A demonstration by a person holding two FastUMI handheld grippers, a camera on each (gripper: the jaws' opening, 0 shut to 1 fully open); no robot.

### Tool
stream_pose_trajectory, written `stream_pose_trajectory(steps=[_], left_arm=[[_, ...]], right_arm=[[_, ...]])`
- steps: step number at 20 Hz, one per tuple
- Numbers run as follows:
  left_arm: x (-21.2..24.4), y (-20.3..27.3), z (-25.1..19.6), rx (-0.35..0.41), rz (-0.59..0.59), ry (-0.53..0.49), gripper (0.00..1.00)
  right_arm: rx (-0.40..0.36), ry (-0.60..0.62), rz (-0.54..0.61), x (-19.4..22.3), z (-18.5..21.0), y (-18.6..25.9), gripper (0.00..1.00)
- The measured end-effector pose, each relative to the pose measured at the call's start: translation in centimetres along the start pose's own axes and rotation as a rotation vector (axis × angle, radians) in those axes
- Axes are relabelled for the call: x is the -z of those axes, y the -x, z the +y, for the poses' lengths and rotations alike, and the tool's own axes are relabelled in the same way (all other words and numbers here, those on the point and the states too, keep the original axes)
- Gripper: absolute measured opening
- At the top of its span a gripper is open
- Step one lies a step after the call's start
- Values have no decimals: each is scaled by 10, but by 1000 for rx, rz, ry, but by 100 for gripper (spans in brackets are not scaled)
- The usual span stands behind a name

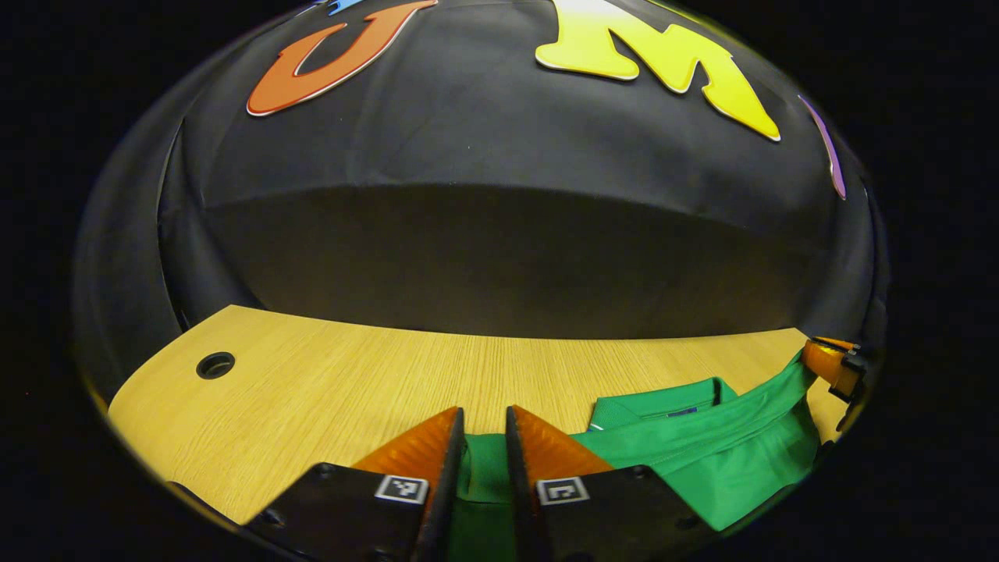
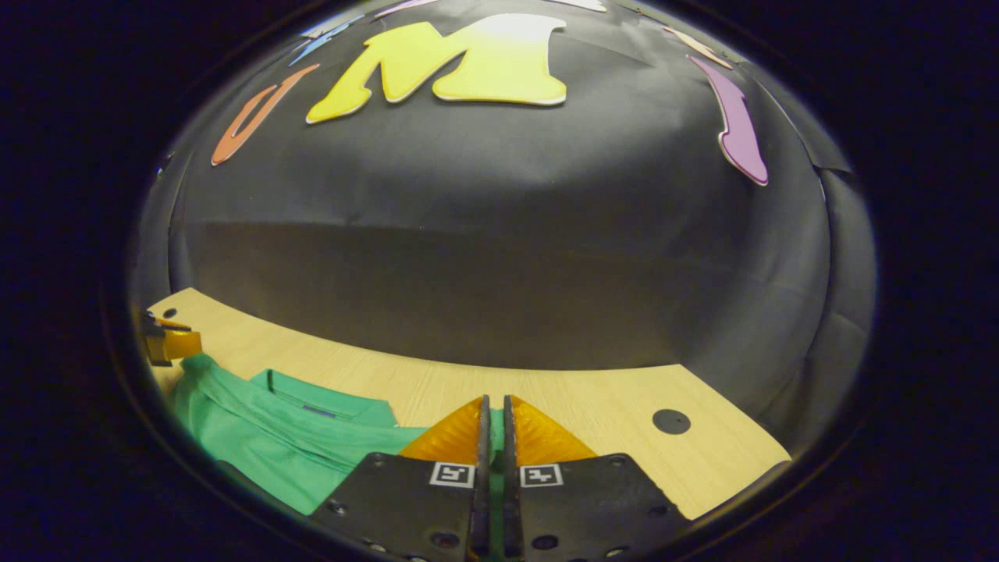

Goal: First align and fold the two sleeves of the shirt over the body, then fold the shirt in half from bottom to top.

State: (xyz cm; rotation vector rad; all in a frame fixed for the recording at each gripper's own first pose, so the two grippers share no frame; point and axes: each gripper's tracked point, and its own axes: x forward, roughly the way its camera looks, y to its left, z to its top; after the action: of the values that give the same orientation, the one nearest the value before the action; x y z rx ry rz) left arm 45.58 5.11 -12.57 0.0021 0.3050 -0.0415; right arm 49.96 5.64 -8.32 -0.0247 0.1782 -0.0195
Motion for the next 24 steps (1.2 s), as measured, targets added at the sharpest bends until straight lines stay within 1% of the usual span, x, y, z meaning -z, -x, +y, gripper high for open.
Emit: stream_pose_trajectory(steps=[1, 2, 3, 4, 6, 7, 8, 11, 12, 14, 15, 16, 17, 19, 20, 22, 23, 24], left_arm=[[2, 2, 1, -9, 6, -10, 53], [2, 3, 4, -27, 11, -12, 76], [4, 3, 7, -38, 18, -9, 100], [4, 4, 8, -49, 19, -4, 100], [1, 8, 11, -63, 14, 5, 100], [-3, 14, 11, -64, 2, 9, 100], [-9, 21, 10, -59, -16, 11, 100], [-29, 52, 4, -53, -66, -6, 100], [-35, 68, -3, -33, -84, -5, 100], [-40, 104, -13, -4, -107, -20, 100], [-40, 123, -15, -7, -112, -45, 100], [-43, 146, -16, -14, -127, -68, 100], [-45, 167, -18, -13, -154, -81, 100], [-44, 214, -24, 4, -182, -81, 100], [-42, 231, -31, 7, -178, -80, 100], [-34, 274, -38, 16, -182, -98, 100], [-30, 294, -40, 7, -190, -107, 100], [-31, 302, -48, -2, -198, -116, 100]], right_arm=[[-13, -6, 1, -2, 2, 2, 13], [-33, -8, 5, -2, 5, 9, 40], [-37, -6, 18, 0, 5, 13, 68], [-39, -7, 24, 2, 5, 13, 95], [-49, -15, 21, -3, 9, 24, 95], [-47, -14, 6, -8, 11, 31, 94], [-43, -4, -7, -12, 11, 41, 96], [-16, 87, -65, -24, 12, 79, 96], [-8, 106, -88, -27, 12, 96, 96], [1, 89, -101, -29, 15, 132, 95], [-11, 57, -101, -31, 20, 150, 95], [-41, 42, -99, -33, 25, 169, 96], [-38, 45, -106, -40, 25, 189, 95], [-33, 40, -158, -63, 19, 234, 95], [-39, 28, -181, -72, 18, 257, 97], [-58, -5, -232, -90, 14, 305, 95], [-68, -12, -254, -96, 13, 327, 96], [-76, -9, -269, -97, 10, 349, 96]])
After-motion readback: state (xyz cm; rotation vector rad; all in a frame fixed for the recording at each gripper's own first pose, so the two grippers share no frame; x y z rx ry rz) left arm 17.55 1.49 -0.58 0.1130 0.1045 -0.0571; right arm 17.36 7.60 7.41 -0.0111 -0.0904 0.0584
